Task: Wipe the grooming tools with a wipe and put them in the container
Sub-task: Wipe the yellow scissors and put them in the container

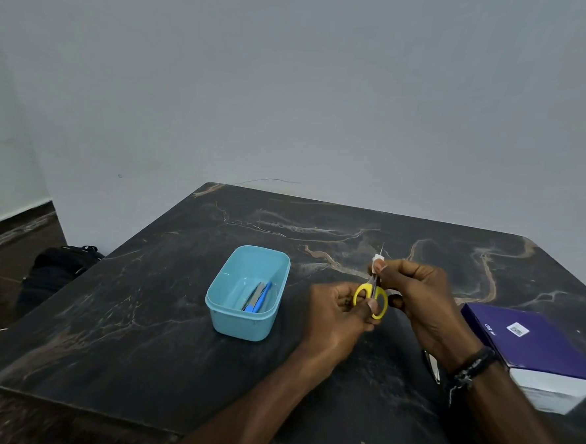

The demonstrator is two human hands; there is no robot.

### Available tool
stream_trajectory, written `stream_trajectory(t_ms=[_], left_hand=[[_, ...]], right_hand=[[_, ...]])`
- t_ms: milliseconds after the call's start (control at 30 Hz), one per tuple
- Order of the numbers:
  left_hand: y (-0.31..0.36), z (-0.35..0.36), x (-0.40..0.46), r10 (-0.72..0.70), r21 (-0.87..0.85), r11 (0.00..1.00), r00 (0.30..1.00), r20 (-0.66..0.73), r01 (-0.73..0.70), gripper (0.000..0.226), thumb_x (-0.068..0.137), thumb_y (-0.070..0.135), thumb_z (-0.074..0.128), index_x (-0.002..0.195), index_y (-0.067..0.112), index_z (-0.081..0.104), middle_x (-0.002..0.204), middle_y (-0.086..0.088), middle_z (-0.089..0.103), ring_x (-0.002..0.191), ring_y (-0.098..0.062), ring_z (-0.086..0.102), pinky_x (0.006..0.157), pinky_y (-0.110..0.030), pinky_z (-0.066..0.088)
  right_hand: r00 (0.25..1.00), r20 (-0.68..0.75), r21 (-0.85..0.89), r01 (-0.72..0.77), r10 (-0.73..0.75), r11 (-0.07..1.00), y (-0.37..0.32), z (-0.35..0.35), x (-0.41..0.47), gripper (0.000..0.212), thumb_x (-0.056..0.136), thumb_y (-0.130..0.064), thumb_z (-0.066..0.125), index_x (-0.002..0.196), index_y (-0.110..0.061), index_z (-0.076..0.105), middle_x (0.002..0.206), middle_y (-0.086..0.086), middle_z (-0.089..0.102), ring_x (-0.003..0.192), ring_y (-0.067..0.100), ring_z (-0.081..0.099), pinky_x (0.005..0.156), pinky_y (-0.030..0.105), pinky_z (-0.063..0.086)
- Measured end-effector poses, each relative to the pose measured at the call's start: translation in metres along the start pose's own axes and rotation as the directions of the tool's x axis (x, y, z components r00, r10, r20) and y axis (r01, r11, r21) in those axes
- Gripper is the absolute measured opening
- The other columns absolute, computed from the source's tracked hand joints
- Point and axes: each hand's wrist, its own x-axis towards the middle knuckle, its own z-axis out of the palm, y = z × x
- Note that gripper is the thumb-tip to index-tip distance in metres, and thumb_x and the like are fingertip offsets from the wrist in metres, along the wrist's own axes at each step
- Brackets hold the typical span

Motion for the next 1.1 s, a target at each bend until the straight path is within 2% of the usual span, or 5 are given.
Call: stream_trajectory(t_ms=[233,700,867,1000,1100], left_hand=[[0.0006,-0.0009,0.0022,0.040,-0.024,0.999,0.999,-0.034,-0.041,0.010,0.088,0.006,0.066,0.090,0.015,0.069,0.087,-0.012,0.074,0.076,-0.019,0.071,0.065,-0.025,0.059],[-0.0011,-0.0005,0.0015,0.029,0.010,1.000,0.999,-0.018,-0.029,0.008,0.087,0.009,0.068,0.092,0.014,0.070,0.087,-0.013,0.074,0.072,-0.019,0.071,0.064,-0.026,0.059],[-0.0020,0.0027,-0.0006,0.018,0.031,0.999,1.000,0.017,-0.019,0.008,0.087,0.004,0.065,0.093,0.006,0.070,0.086,-0.019,0.072,0.068,-0.017,0.068,0.062,-0.026,0.056],[-0.0005,0.0008,0.0010,0.027,0.042,0.999,1.000,-0.011,-0.027,0.010,0.087,0.003,0.065,0.090,0.011,0.070,0.087,-0.018,0.072,0.069,-0.017,0.067,0.061,-0.023,0.056],[-0.0020,-0.0005,0.0014,0.024,0.069,0.997,1.000,0.003,-0.024,0.011,0.087,0.003,0.065,0.088,0.012,0.070,0.083,-0.016,0.072,0.066,-0.015,0.067,0.061,-0.024,0.056]], right_hand=[[0.994,0.106,-0.019,0.029,-0.026,0.999,0.0005,0.0025,-0.0038,0.026,0.074,-0.032,0.071,0.079,-0.007,0.076,0.083,0.029,0.069,0.074,0.036,0.059,0.070,0.047,0.046],[0.998,0.061,0.003,-0.004,0.004,1.000,0.0046,-0.0005,-0.0015,0.037,0.065,-0.043,0.075,0.079,-0.008,0.077,0.084,0.021,0.072,0.080,0.035,0.062,0.075,0.049,0.047],[0.999,-0.046,0.074,-0.021,0.024,0.997,-0.0002,-0.0048,0.0010,0.018,0.080,-0.026,0.071,0.084,-0.010,0.077,0.092,0.022,0.068,0.070,0.014,0.054,0.061,0.030,0.043],[0.997,0.053,0.040,-0.054,0.051,0.998,-0.0002,-0.0035,-0.0022,0.023,0.075,-0.032,0.070,0.082,-0.012,0.077,0.090,0.016,0.072,0.083,0.026,0.060,0.075,0.043,0.046],[0.999,0.011,0.048,-0.052,0.052,0.998,-0.0015,-0.0029,-0.0019,0.015,0.084,-0.022,0.068,0.083,-0.009,0.076,0.087,0.011,0.070,0.077,0.019,0.055,0.066,0.033,0.043]])
